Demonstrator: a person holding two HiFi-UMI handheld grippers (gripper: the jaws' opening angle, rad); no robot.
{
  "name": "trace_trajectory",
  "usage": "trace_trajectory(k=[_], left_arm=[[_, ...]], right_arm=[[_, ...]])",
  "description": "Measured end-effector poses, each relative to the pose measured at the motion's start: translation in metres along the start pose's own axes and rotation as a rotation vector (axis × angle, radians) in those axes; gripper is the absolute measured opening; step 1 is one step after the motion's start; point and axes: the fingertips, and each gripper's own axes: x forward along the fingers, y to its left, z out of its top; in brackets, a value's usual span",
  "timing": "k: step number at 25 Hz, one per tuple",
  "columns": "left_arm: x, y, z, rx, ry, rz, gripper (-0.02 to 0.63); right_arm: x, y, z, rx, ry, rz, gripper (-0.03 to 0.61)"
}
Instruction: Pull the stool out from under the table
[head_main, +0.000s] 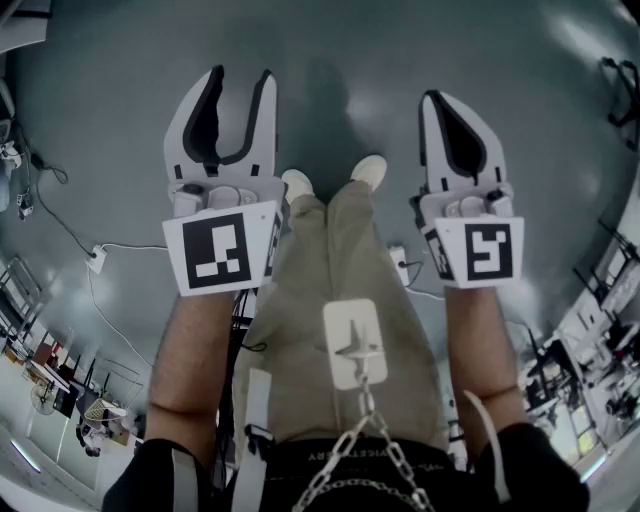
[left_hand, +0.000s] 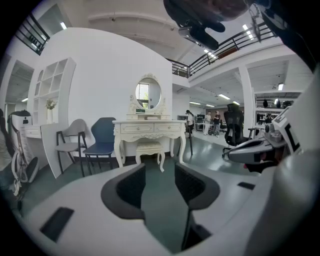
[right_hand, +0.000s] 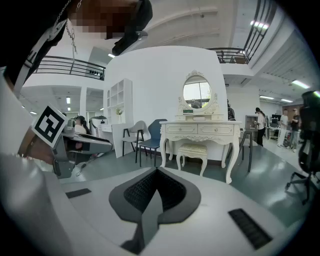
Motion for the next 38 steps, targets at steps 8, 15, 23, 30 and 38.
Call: trace_trajectory(k=[8, 15, 23, 30, 38], left_arm=[[0.003, -0.013, 0.018, 0.008, 0.020, -0.008, 0.213], [0.030, -0.007, 0.016, 0.005, 0.032, 0.063, 0.227], [0.062, -0.005, 0.009, 0.041, 0.067, 0.012, 0.245], [0.102, 0.012, 0.025, 0.061, 0.043, -0.001, 0.245], [0.139, 0.032, 0.035, 0.051, 0.059, -0.100, 0.244]], right_arm=[[-0.004, -0.014, 0.005, 0.057, 0.008, -0.009, 0.003], [0.015, -0.028, 0.006, 0.102, 0.019, 0.100, 0.220], [0.045, -0.060, -0.004, 0.102, 0.048, 0.036, 0.278], [0.079, -0.081, 0.006, 0.097, 0.058, -0.017, 0.278], [0.124, -0.086, 0.015, 0.145, 0.095, -0.053, 0.278]])
